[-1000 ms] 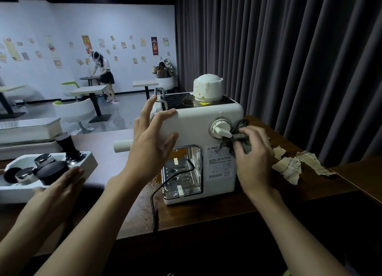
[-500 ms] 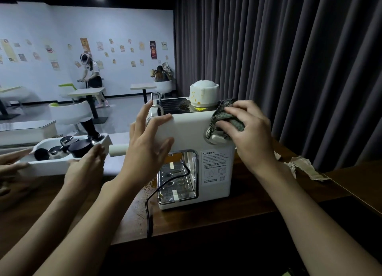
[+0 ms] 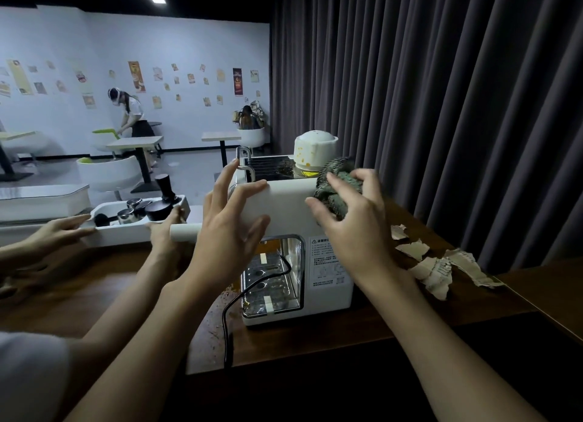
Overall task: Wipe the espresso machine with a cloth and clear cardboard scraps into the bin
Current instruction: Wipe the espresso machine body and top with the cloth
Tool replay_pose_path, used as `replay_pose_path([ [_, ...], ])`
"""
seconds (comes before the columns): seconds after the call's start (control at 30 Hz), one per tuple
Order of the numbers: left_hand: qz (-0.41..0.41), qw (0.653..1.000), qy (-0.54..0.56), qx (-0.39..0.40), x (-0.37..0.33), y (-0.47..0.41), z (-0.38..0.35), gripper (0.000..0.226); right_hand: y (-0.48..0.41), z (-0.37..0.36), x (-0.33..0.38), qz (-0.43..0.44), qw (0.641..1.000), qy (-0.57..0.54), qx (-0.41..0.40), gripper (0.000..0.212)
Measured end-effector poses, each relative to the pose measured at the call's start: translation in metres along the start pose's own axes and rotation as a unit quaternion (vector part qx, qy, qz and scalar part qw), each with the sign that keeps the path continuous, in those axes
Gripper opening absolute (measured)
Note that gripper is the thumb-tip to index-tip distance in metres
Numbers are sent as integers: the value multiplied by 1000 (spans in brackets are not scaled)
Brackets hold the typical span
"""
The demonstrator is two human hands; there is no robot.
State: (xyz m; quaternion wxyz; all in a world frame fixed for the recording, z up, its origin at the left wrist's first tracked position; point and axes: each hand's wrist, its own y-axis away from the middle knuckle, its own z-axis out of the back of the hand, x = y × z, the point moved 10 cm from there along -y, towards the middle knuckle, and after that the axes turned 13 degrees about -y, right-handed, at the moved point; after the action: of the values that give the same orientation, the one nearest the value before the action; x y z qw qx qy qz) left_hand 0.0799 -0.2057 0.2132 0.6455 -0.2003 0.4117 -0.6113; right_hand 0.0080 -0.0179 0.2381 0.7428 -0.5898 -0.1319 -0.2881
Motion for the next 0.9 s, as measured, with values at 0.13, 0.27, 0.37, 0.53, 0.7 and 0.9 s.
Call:
replay_pose_path([
  [0.13,2,1000,6,-5,-2,0,2,48,4,-7,24,94,993,69,-27,35],
  [0.27,8,1000,15,-14,-4,1,4,47,15,-14,30,156,981,114,-23,28],
  [0.37,8,1000,14,-18,-7,0,6,47,20,-17,32,175,975,135,-24,26],
  [0.53,26,999,25,-17,-10,1,10,53,33,-25,41,230,956,183,-25,22],
  [0.7,46,995,91,-11,-11,1,12,72,40,-26,45,268,945,182,-30,20],
  [0.9,61,989,132,-5,-7,6,10,64,34,-32,46,251,954,163,-5,33],
])
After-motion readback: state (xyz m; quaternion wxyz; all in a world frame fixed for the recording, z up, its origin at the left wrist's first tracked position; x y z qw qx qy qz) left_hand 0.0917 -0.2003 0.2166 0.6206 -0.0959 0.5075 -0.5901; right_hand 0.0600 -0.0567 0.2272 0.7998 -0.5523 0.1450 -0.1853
